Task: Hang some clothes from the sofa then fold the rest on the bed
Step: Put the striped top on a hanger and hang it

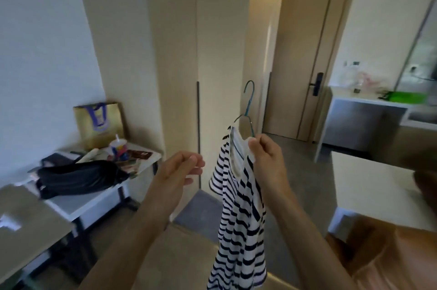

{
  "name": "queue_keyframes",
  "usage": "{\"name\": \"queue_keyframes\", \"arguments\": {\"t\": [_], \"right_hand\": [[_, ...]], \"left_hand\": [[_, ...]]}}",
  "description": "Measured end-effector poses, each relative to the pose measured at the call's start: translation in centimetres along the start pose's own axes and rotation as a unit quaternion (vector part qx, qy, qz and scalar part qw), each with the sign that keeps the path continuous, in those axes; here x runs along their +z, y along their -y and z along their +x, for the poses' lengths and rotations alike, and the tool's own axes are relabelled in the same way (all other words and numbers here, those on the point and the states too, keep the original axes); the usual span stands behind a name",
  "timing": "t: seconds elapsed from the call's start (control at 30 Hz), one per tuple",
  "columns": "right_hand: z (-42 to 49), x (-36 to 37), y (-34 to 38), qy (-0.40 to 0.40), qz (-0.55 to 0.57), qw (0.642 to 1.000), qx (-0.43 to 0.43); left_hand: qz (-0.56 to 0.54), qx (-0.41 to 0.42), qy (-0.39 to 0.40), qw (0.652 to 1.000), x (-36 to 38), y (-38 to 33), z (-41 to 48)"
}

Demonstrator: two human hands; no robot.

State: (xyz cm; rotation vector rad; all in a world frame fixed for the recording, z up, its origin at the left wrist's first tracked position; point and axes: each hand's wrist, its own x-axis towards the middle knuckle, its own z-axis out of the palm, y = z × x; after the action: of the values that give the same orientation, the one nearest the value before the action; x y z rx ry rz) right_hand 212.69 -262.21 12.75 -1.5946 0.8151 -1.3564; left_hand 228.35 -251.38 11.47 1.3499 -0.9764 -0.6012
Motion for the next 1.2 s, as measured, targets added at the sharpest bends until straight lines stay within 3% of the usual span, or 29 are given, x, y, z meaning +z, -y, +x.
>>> {"name": "queue_keyframes", "arguments": {"t": [0.37, 0.6, 0.87, 1.2], "right_hand": [[19.4, -1.1, -8.1, -0.127, -0.087, 0.988, 0.008], [32.5, -3.6, -11.8, -0.163, -0.139, 0.977, -0.011], [46.8, -9.2, -19.0, -0.125, -0.129, 0.983, -0.038], [67.3, -14.2, -25.6, -0.049, -0.106, 0.992, -0.051]], "left_hand": [[-0.036, 0.016, 0.170, 0.985, 7.9, 5.4, 24.5], [-0.049, 0.010, 0.218, 0.975, 14.7, 7.4, 38.1], [-0.055, 0.011, 0.220, 0.974, 25.7, 11.0, 50.2], [-0.070, -0.005, 0.110, 0.992, 37.5, 12.3, 65.5]]}}
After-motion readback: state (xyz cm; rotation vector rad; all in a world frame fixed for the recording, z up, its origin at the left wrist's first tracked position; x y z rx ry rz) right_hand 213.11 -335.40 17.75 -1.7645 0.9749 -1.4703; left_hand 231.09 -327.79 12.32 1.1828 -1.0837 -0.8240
